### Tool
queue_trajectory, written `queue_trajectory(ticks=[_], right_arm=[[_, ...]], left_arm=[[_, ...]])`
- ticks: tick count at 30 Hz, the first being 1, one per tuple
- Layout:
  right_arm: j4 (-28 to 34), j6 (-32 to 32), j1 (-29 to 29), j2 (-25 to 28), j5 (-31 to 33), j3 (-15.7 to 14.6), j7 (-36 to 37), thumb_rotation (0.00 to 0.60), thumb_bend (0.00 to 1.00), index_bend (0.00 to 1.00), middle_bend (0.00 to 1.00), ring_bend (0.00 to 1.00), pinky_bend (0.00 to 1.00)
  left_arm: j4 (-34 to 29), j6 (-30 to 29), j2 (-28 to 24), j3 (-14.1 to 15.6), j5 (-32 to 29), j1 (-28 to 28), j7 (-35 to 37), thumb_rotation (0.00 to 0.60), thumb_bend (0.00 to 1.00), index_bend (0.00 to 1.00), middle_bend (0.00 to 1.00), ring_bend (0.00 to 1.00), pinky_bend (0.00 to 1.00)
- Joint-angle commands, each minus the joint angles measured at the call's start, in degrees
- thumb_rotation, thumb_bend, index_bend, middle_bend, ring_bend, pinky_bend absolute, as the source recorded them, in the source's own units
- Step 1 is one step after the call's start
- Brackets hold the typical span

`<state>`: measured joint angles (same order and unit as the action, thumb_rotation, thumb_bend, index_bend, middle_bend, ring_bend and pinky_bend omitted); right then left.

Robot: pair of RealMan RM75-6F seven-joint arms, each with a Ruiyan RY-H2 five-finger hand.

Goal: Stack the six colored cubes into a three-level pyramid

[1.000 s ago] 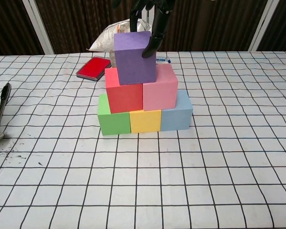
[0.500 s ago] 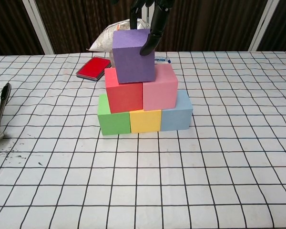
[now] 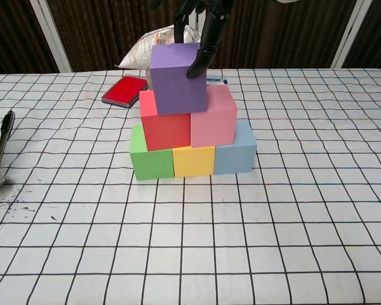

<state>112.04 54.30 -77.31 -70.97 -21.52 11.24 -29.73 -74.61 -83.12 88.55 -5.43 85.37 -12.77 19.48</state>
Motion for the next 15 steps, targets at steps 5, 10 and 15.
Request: queue_trajectory(ticks=[5, 10, 15], right_arm=[[-0.1, 0.4, 0.2, -0.2, 0.1, 0.2, -0.2, 0.6, 0.1, 0.0, 0.38, 0.0, 0.0], [-0.3, 0.4, 0.4, -0.4, 0.1, 0.3, -0.3, 0.6, 0.1, 0.0, 0.38, 0.0, 0.0], [-0.5, 0.4, 0.5, -0.5, 0.2, 0.4, -0.3, 0.6, 0.1, 0.0, 0.38, 0.0, 0.0]], left_arm=[[0.1, 0.0, 0.0, 0.0, -0.1, 0.0, 0.1, 0.6, 0.0, 0.09, 0.12, 0.0, 0.01], [0.1, 0.0, 0.0, 0.0, 0.0, 0.0, 0.1, 0.6, 0.0, 0.09, 0.12, 0.0, 0.01], [0.2, 0.1, 0.1, 0.1, -0.1, 0.1, 0.1, 0.6, 0.0, 0.09, 0.12, 0.0, 0.01]])
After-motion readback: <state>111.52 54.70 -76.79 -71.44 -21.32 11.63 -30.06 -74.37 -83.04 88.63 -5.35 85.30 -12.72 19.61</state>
